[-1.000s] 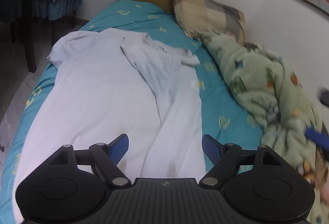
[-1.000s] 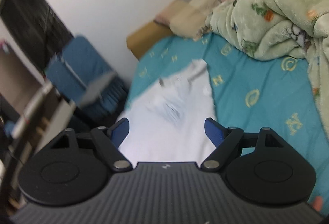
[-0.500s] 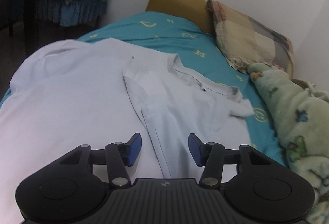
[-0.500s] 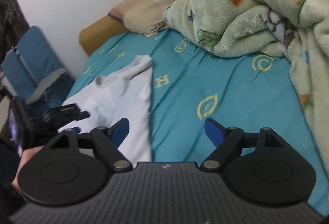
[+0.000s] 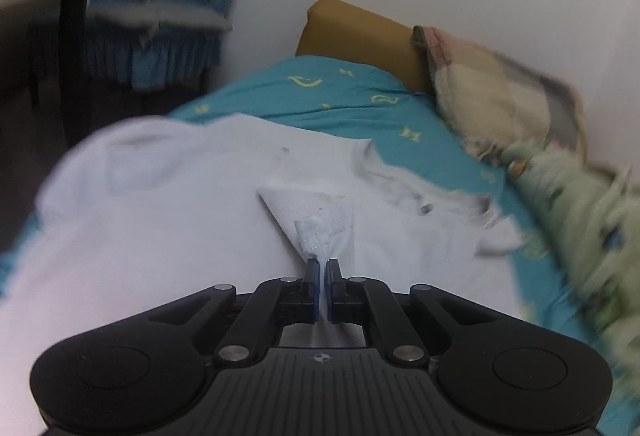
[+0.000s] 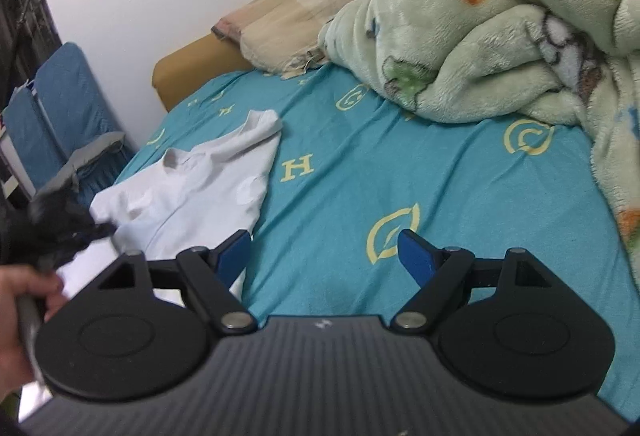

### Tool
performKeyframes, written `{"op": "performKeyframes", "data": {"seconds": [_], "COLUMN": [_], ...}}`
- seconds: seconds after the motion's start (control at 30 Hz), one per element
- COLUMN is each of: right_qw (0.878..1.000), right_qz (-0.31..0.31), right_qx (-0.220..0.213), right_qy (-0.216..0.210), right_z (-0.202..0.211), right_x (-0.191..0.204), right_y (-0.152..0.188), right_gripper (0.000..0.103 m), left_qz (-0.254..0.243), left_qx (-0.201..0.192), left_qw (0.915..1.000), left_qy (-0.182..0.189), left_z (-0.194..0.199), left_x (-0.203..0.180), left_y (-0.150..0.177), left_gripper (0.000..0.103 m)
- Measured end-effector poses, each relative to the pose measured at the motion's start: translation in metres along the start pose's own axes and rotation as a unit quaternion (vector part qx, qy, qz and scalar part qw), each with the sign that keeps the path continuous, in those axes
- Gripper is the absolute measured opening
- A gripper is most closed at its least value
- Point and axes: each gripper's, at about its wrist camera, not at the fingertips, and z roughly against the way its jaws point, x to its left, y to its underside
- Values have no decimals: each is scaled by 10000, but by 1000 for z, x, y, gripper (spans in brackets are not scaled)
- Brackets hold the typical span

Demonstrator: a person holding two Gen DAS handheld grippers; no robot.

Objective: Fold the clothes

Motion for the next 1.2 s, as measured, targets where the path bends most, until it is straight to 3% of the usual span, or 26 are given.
{"op": "performKeyframes", "data": {"seconds": [0.1,0.2,0.27,0.37,0.47,0.63,0.73,0.9,0.97,1.03,1.2], "right_qw": [9999,9995,9981,9954,9924,9861,9832,9875,9864,9815,9676], "right_qz": [21,235,503,791,1002,1371,1520,1320,1414,1637,2161], "right_qx": [-84,-153,-289,-441,-557,-666,-667,-341,-130,120,686], "right_qy": [-76,-139,-186,-303,-452,-669,-764,-784,-827,-983,-1116], "right_z": [12,23,31,45,59,84,97,105,98,81,23], "right_x": [6,17,27,41,54,71,78,82,89,101,143], "right_y": [-1,0,1,2,2,4,7,12,13,15,19], "right_gripper": [82,82,82,82,82,82,82,82,82,72,73], "left_qz": [-489,-864,-1072,-1276,-1174,-811,-963,-1070,-1002,-917,-910], "left_qx": [193,240,232,175,142,-133,-130,-248,-241,-197,-262], "left_qw": [9986,9959,9935,9908,9904,9919,9914,9876,9861,9851,9885], "left_qy": [-37,149,293,413,718,969,878,1119,1303,1441,1176], "left_z": [14,45,75,131,186,266,287,306,311,313,307], "left_x": [8,10,9,8,15,37,43,52,59,69,101], "left_y": [14,21,23,27,34,75,94,81,74,69,56], "left_gripper": [10,41,68,90,98,103,103,103,103,103,103]}}
